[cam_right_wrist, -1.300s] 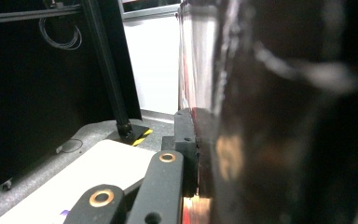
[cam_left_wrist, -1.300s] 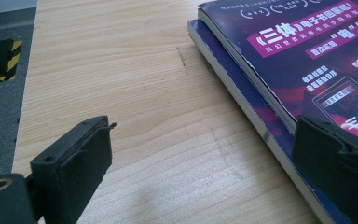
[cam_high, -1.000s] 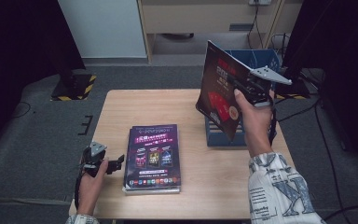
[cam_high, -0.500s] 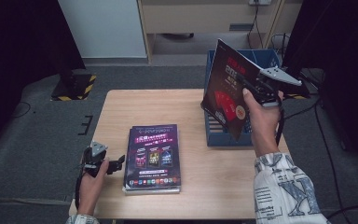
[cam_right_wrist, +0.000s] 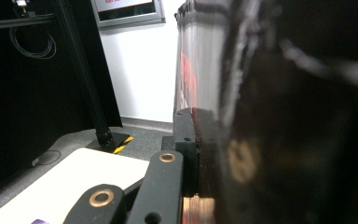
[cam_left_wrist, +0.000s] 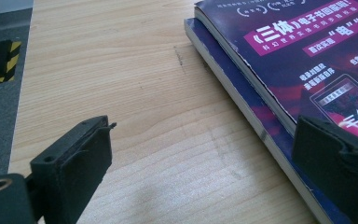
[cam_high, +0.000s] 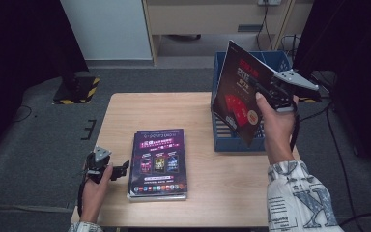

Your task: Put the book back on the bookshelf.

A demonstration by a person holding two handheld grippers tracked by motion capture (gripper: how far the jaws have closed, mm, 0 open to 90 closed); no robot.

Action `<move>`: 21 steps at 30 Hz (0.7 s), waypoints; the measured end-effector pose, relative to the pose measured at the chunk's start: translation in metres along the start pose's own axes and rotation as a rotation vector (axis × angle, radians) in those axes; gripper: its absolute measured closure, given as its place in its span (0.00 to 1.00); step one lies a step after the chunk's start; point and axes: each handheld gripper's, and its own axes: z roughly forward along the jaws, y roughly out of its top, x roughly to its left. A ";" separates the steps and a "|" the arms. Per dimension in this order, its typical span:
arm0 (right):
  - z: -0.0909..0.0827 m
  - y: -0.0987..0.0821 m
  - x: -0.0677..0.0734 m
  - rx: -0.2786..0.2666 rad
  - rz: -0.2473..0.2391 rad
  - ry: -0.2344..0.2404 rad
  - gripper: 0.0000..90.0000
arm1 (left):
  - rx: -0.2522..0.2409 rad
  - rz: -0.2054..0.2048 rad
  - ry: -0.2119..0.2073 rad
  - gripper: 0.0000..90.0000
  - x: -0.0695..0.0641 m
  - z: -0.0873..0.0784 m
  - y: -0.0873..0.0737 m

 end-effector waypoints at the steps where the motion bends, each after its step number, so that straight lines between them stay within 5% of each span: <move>1: -0.001 0.000 0.000 0.001 -0.004 -0.001 0.96 | 0.000 0.000 0.000 0.05 0.000 0.000 0.000; 15: -0.012 0.000 -0.002 0.009 -0.020 -0.004 0.96 | 0.000 -0.002 -0.001 0.05 0.000 0.000 0.000; 21: -0.001 -0.003 -0.003 0.024 -0.013 -0.020 0.96 | 0.002 0.005 -0.001 0.05 -0.001 0.000 0.000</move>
